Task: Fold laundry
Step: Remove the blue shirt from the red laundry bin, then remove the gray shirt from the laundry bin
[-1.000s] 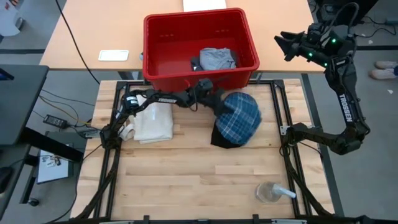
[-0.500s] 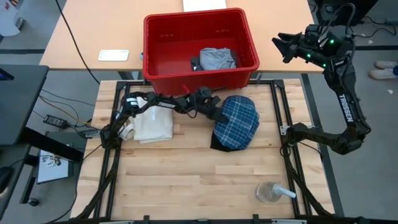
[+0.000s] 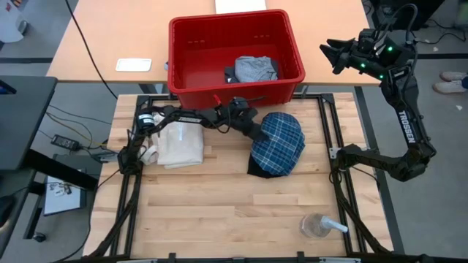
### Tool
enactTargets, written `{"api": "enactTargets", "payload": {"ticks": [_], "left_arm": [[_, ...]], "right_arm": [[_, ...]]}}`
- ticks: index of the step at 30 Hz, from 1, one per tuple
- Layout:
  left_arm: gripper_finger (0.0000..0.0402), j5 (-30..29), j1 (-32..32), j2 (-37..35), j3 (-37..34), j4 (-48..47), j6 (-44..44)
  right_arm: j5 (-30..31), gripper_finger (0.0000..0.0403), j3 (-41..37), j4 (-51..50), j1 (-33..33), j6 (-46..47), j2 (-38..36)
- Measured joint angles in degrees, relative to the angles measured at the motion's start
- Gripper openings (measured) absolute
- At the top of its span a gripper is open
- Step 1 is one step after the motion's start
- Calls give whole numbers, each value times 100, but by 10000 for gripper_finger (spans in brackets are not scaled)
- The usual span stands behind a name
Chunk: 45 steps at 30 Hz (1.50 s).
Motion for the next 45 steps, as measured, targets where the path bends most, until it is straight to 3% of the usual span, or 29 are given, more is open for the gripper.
{"api": "enactTargets", "payload": {"ticks": [5,12,17,22,27,30,34,37,45], "left_arm": [[277,-995,-1,-359,0,-679,844],[276,-1406,37,-941,1,-782,1411],[276,-686,319,-1405,173,-525,695],[276,-365,745,-1424,1131,-654,445],[261,-195,1546,-1038,2387,-1165,194],[243,438,2107,-590,2776,-1297,-333],[226,1203,2638,-42,2849,-1308,-1133],[225,1518,2886,290,2836,-1353,-1247],[273,1370,3276,719,2838,-1317,-1088]], "right_arm": [[2,270,0,1,0,-5,-1],[27,270,0,2,0,-22,0],[148,270,0,10,0,-2,15],[147,270,0,13,0,-2,170],[112,270,0,73,25,-2,403],[111,270,0,309,165,0,548],[113,270,2,631,474,-7,803],[207,270,1,665,755,-4,1054],[760,270,0,1124,1382,-136,1862]]}}
